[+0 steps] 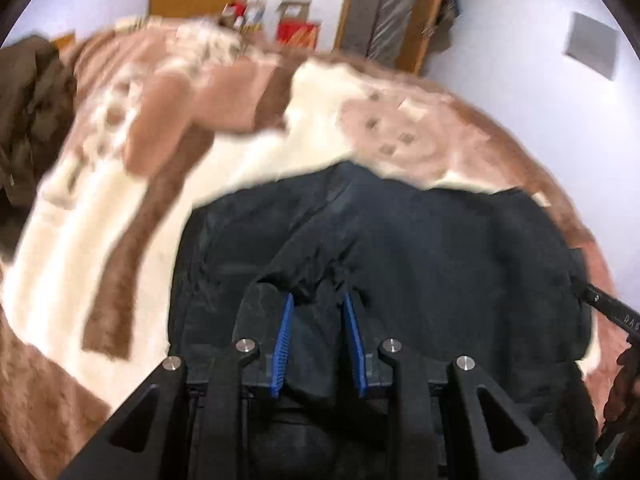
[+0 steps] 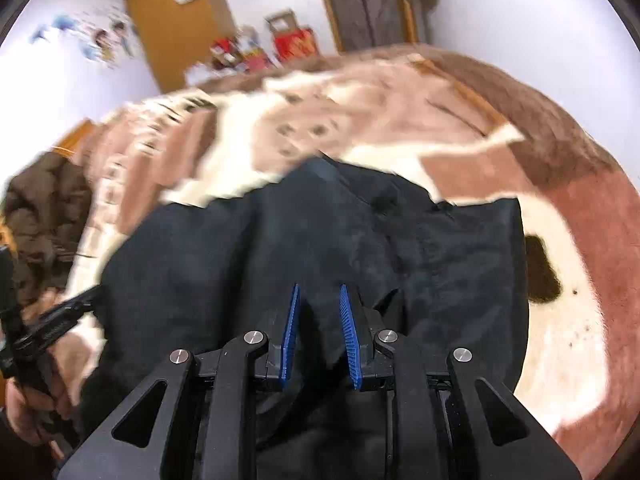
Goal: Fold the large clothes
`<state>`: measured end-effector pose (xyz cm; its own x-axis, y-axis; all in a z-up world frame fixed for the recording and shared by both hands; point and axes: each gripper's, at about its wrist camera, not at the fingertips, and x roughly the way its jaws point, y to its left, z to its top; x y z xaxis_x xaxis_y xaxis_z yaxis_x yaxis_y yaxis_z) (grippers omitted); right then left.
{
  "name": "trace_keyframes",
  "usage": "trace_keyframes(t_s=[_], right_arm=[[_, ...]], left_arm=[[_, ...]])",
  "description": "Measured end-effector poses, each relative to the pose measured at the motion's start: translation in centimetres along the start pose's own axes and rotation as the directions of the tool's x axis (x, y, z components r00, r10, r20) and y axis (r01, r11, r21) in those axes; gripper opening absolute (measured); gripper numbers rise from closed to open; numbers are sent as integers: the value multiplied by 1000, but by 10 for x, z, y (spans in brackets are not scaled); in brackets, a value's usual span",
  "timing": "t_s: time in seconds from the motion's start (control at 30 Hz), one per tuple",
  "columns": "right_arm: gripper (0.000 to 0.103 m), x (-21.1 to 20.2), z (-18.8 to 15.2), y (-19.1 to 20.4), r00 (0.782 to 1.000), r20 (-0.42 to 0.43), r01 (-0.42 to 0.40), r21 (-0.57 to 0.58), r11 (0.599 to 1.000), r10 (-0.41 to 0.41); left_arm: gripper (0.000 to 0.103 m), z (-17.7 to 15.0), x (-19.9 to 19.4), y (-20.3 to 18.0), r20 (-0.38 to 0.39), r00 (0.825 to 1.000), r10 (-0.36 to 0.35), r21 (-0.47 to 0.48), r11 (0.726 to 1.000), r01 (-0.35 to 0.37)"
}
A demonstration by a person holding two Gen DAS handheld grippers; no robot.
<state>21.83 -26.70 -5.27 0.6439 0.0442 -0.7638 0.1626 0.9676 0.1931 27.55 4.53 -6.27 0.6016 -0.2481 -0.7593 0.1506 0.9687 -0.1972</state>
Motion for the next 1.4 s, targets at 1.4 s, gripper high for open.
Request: trace_keyframes(t_s=[1.4], right_arm=[[57, -161, -167, -69, 996, -54, -61, 190, 980, 73]], left_arm=[[38, -140, -157, 27, 11, 999, 37, 74, 997, -38]])
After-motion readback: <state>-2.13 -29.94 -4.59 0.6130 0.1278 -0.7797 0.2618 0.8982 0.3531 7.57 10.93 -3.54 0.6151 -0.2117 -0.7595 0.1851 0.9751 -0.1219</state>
